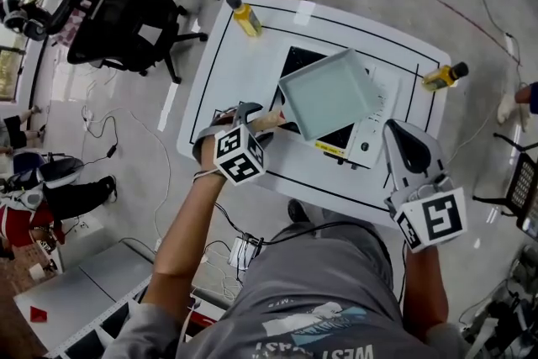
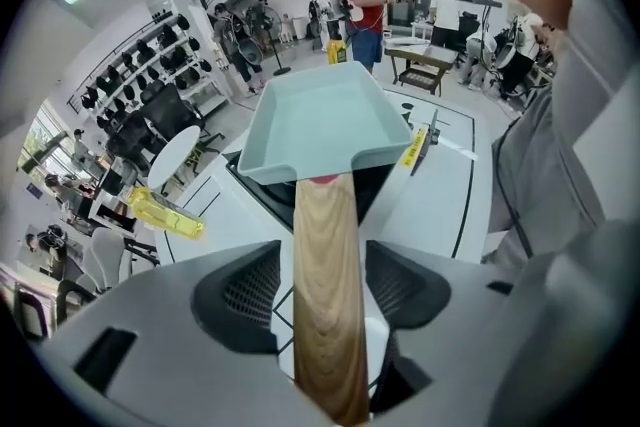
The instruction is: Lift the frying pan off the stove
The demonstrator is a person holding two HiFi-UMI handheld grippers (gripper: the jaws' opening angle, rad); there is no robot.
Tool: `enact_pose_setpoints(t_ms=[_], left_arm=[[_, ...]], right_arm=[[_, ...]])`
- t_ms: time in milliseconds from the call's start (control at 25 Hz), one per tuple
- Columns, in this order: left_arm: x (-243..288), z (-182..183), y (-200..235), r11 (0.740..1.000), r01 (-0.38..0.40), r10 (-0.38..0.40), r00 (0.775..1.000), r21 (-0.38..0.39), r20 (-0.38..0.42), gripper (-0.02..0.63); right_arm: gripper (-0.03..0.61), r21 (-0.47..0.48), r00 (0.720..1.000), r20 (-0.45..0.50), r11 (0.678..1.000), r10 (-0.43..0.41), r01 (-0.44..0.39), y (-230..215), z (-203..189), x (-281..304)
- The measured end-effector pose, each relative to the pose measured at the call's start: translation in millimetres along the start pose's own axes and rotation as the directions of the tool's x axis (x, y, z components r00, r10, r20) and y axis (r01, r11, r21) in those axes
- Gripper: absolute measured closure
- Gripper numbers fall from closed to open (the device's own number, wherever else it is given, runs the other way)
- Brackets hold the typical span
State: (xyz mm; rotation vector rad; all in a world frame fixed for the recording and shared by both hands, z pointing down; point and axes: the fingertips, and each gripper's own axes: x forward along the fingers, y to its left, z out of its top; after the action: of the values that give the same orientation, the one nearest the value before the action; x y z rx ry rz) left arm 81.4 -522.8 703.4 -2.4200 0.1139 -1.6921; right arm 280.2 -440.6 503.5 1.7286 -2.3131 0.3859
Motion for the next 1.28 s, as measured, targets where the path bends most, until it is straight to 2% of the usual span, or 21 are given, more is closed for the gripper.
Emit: enact_pose_setpoints(t_ms=[120, 200, 680, 840, 1120, 1280], left_arm=[[2.3, -1.3, 2.2, 1.000, -0.012, 0.012, 1.000, 0.019, -0.026, 0.482], [3.9, -1.7, 0.4, 0.999, -0.009, 0.010, 0.999, 0.034, -0.035, 0.525], [-1.9, -7.8, -4.7, 0.996, -0.079, 0.080, 0.997, 0.051, -0.011, 0.534], [-12.0, -11.4, -6.0, 0.996, -0.088, 0.088, 0.996, 0.030, -0.007, 0.534], [-41.0, -8.4, -0.5, 0.992, -0.115, 0.117, 0.992, -0.045, 0.050, 0.534], [-63.6, -4.9, 6.5, 0.987, -0.155, 0.157, 0.985, -0.039, 0.067, 0.534]], right_arm=[[0.566, 0.002, 1.000, -0.001, 1.000, 0.004, -0.004, 0.5, -2.2, 1.9], [0.566, 0.004, 1.000, -0.004, 1.000, 0.006, -0.006, 0.9, -3.0, 2.7], [0.566, -0.005, 1.000, -0.012, 1.000, 0.003, -0.003, 4.3, -5.5, 1.2], [0.566, -0.013, 1.000, -0.011, 1.000, 0.005, -0.005, 9.0, -3.5, -0.6], [0.566, -0.039, 1.000, 0.008, 0.999, 0.010, -0.010, 18.7, 5.9, -3.4], [0.566, -0.054, 1.000, 0.023, 0.999, 0.004, -0.003, 23.2, 16.8, -8.8]])
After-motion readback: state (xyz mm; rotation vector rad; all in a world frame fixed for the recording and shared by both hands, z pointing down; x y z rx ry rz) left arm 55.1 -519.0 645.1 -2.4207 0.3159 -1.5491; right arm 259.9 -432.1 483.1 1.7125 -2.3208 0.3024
